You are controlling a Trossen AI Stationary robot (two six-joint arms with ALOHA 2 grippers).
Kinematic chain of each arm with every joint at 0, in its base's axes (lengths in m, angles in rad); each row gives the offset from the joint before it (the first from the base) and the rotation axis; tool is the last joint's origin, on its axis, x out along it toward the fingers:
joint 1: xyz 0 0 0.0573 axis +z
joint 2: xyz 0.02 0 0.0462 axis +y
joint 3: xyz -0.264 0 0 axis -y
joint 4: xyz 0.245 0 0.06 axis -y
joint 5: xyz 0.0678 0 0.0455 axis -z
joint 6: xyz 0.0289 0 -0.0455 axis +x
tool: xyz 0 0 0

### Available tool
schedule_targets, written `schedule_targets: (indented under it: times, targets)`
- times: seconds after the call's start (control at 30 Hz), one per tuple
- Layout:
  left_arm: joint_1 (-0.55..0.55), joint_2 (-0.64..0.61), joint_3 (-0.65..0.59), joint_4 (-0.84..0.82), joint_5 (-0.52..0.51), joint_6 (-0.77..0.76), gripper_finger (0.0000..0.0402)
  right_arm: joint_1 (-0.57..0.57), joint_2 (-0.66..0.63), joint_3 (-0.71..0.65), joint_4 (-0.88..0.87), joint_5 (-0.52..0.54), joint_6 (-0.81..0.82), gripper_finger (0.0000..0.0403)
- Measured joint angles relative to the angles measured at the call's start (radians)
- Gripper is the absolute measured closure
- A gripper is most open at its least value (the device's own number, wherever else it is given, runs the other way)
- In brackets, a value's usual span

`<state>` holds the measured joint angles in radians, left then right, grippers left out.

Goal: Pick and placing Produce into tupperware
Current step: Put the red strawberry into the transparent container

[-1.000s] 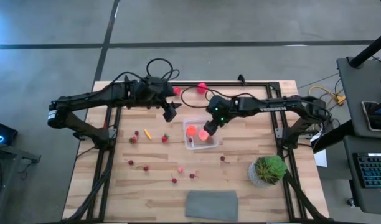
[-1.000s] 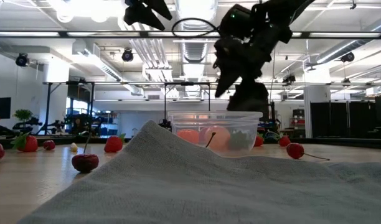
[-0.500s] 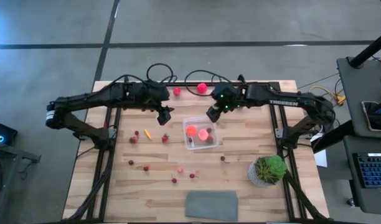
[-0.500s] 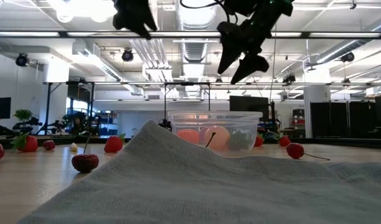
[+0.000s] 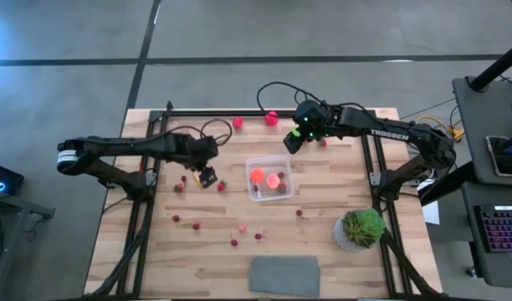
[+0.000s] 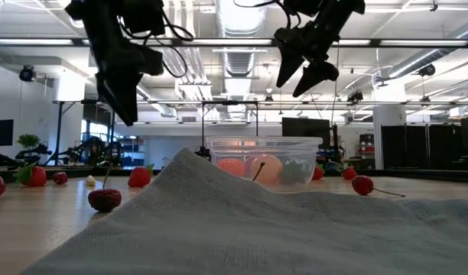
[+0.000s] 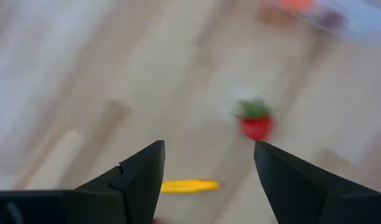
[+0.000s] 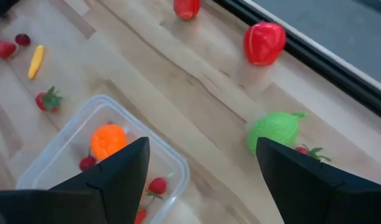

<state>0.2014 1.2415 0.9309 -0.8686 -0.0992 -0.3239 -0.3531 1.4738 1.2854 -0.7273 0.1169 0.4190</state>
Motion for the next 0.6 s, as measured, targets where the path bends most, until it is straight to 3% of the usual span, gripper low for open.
schedule_targets:
  times: [0.07, 0.2, 0.6]
  targets:
    - [-0.007, 0.0, -0.037, 0.072, 0.049, 0.022, 0.0169, -0.01, 0.0, 0.0, -0.001, -0.001, -0.009, 0.0116]
    - [-0.006, 0.0, -0.08, 0.156, 0.051, 0.015, 0.0169, -0.023, 0.0, 0.0, 0.0, -0.001, -0.01, 0.0116]
    - [-0.005, 0.0, -0.08, 0.215, 0.039, -0.048, 0.0168, -0.034, 0.0, 0.0, 0.012, -0.003, 0.004, 0.0121]
